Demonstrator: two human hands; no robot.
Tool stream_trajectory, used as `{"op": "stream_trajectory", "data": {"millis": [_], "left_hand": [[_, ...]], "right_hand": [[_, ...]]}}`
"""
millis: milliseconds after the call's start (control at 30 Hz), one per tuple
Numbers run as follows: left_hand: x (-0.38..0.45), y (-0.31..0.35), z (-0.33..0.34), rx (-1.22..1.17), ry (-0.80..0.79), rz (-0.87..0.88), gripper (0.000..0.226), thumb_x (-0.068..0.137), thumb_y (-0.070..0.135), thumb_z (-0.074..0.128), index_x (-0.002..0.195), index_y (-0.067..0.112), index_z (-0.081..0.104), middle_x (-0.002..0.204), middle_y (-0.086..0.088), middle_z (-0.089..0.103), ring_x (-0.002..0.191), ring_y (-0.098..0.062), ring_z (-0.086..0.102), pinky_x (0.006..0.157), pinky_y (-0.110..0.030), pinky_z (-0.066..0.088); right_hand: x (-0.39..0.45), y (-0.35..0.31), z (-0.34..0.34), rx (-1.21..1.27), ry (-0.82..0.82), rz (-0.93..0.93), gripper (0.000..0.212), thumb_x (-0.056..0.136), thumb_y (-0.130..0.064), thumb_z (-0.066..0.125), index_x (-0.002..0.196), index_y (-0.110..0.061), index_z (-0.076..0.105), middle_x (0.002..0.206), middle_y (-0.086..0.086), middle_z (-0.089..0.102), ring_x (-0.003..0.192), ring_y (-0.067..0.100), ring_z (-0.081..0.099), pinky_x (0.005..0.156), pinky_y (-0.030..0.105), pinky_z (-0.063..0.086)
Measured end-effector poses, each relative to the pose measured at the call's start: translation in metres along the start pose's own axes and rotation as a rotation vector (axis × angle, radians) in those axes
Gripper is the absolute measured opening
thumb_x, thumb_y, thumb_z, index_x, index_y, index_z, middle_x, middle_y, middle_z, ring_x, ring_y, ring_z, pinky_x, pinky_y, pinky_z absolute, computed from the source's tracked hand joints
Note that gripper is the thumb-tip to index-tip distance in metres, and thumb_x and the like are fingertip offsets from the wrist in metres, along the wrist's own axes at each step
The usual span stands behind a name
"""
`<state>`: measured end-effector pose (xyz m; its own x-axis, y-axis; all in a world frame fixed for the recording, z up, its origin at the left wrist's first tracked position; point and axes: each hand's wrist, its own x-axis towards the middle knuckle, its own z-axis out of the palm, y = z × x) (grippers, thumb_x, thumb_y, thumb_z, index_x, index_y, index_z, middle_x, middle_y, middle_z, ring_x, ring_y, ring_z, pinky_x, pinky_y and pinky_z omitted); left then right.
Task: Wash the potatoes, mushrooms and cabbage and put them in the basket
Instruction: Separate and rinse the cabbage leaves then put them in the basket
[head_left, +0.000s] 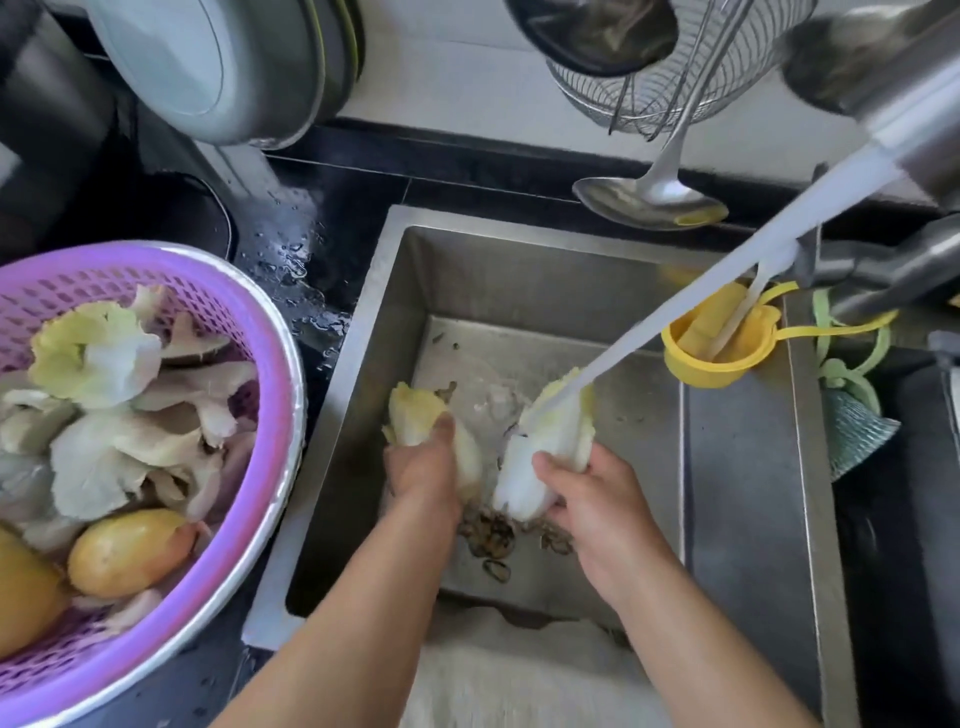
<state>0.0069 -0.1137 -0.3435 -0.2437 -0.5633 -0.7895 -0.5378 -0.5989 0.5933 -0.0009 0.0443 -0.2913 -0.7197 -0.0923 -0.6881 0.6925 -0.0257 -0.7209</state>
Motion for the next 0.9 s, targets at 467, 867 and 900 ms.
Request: {"op": "stream_trajectory", "data": {"millis": [467, 867, 900], "left_hand": [[-0.028, 0.015, -0.039, 0.616, -0.454, 0.403, 0.035, 0.108, 0.016, 0.051, 0.133, 0.037, 0.063, 0.158, -0.001, 0.023, 0.137, -0.018, 0.044, 0.121, -0.032, 0.033], [-0.046, 0.025, -0.021, 0.439, -0.637, 0.052, 0.054, 0.091, 0.067, 0.063, 0.108, 0.02, 0.081, 0.099, 0.0, 0.082, 0.093, -0.014, 0.078, 0.079, -0.031, 0.059], [-0.041, 0.025, -0.018, 0.452, -0.639, 0.022, 0.056, 0.09, 0.067, 0.065, 0.108, 0.017, 0.08, 0.097, -0.002, 0.082, 0.092, -0.017, 0.079, 0.083, -0.036, 0.061]], "right_hand": [[0.006, 0.003, 0.001, -0.502, -0.166, -0.207, 0.021, 0.084, -0.005, 0.078, 0.101, -0.016, 0.071, 0.097, 0.006, 0.076, 0.095, 0.031, 0.07, 0.078, 0.038, 0.056], [0.002, 0.023, 0.033, -1.407, 0.106, -1.032, 0.024, 0.078, -0.005, 0.055, 0.092, -0.01, 0.073, 0.092, 0.005, 0.063, 0.09, 0.029, 0.058, 0.081, 0.045, 0.055], [-0.001, 0.025, 0.034, -1.426, -0.003, -1.05, 0.028, 0.078, -0.009, 0.048, 0.09, -0.01, 0.074, 0.092, 0.005, 0.063, 0.093, 0.029, 0.057, 0.09, 0.046, 0.052]]}}
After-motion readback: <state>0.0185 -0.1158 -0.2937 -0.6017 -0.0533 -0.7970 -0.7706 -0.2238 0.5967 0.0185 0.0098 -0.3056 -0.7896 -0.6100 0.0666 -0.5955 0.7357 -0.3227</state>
